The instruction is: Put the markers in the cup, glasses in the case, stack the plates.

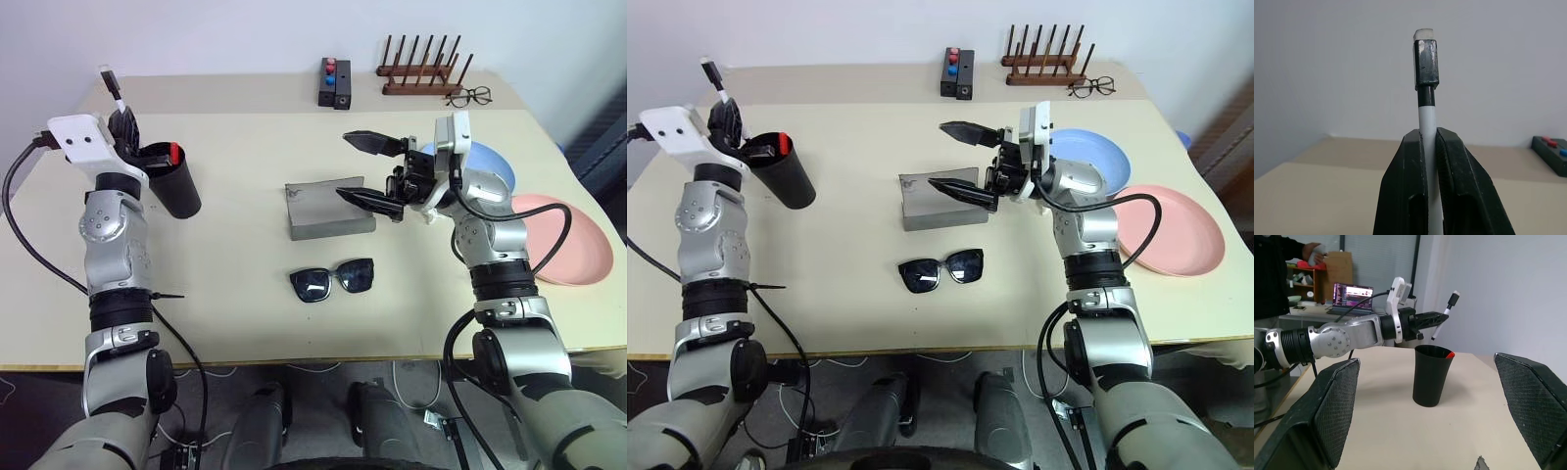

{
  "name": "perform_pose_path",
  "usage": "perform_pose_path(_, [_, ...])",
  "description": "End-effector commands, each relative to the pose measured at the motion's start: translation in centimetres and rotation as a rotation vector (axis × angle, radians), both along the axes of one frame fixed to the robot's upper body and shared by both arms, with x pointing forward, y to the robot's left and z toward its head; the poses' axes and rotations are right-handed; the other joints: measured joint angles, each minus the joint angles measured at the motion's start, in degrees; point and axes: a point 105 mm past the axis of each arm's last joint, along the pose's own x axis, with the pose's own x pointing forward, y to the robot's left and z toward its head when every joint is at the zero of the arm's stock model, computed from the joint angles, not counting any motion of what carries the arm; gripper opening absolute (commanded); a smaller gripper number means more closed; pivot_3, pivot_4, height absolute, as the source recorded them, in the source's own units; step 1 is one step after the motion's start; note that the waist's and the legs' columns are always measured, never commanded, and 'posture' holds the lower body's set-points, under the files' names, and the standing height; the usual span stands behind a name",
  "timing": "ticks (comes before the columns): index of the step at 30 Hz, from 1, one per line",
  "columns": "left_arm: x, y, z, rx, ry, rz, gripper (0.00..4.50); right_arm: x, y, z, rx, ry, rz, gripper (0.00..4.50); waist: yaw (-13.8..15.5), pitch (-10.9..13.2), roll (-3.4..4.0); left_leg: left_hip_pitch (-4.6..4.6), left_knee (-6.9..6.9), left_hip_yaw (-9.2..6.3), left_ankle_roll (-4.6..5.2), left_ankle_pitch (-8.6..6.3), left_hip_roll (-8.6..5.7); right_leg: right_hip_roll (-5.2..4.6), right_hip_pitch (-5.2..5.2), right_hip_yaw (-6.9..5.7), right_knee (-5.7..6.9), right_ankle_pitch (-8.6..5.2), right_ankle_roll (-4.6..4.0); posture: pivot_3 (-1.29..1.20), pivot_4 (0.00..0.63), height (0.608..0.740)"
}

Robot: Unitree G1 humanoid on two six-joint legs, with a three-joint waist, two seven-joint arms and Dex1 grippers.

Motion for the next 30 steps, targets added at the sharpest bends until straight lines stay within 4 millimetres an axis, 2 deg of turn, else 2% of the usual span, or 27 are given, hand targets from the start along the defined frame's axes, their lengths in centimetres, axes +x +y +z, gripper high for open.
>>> perform_pose_path(1, [-0.3, -0.1, 0.7, 0.033, -0.035, 0.001, 0.07, -0.4, 0.0, 1.8, 0.03, -0.061, 0.006, 4.5, 0.02, 0.0, 0.0, 0.0, 0.0, 0.0, 0.0, 0.0, 0.0, 0.0, 0.0, 0.0, 0.0, 0.0, 0.0, 0.0, 0.15, 0.74])
perform_pose_path(7, [-0.2, -0.5, 0.3, 0.04, -0.026, -0.012, 0.07, -0.5, 0.0, 1.9, 0.031, -0.063, 0.006, 4.5, 0.03, 0.0, 0.0, 0.0, 0.0, 0.0, 0.0, 0.0, 0.0, 0.0, 0.0, 0.0, 0.0, 0.0, 0.0, 0.0, 0.15, 0.74])
perform_pose_path(11, [0.0, -0.9, 0.1, 0.035, -0.025, -0.032, 1.51, -0.4, -0.1, 2.2, 0.031, -0.067, 0.002, 4.5, 0.03, 0.0, 0.0, 0.0, 0.0, 0.0, 0.0, 0.0, 0.0, 0.0, 0.0, 0.0, 0.0, 0.0, 0.0, 0.0, 0.15, 0.74])
perform_pose_path(17, [0.1, -1.2, -0.4, 0.038, -0.011, -0.039, 4.49, -0.3, -0.3, 2.0, 0.026, -0.066, -0.012, 4.5, 0.0, 0.0, 0.0, 0.0, 0.0, 0.0, 0.0, 0.0, 0.0, 0.0, 0.0, 0.0, 0.0, 0.0, 0.0, 0.0, 0.15, 0.74])
perform_pose_path(21, [0.1, -1.5, -0.2, 0.01, -0.01, -0.051, 4.49, 0.0, -0.5, 1.7, 0.002, -0.06, -0.049, 4.5, 0.06, 0.0, 0.0, 0.0, 0.0, 0.0, 0.0, 0.0, 0.0, 0.0, 0.0, 0.0, 0.0, 0.0, 0.0, 0.0, 0.15, 0.74])
perform_pose_path(25, [0.4, -2.8, 1.0, -0.045, 0.001, -0.129, 4.49, 0.3, -1.1, 1.2, -0.047, -0.046, -0.106, 4.5, 0.09, 0.0, 0.0, -0.01, 0.0, -0.02, 0.0, 0.0, 0.0, 0.0, 0.0, 0.0, 0.0, 0.0, 0.0, 0.0, 0.15, 0.74])
perform_pose_path(30, [-0.1, -4.1, 3.7, -0.016, 0.011, -0.218, 4.49, -0.2, -3.0, 0.4, -0.126, -0.035, -0.177, 4.5, 0.08, 0.01, -0.01, -0.04, 0.01, -0.02, 0.0, 0.0, 0.0, 0.01, 0.0, -0.01, -0.01, 0.0, 0.0, 0.0, 0.15, 0.74])
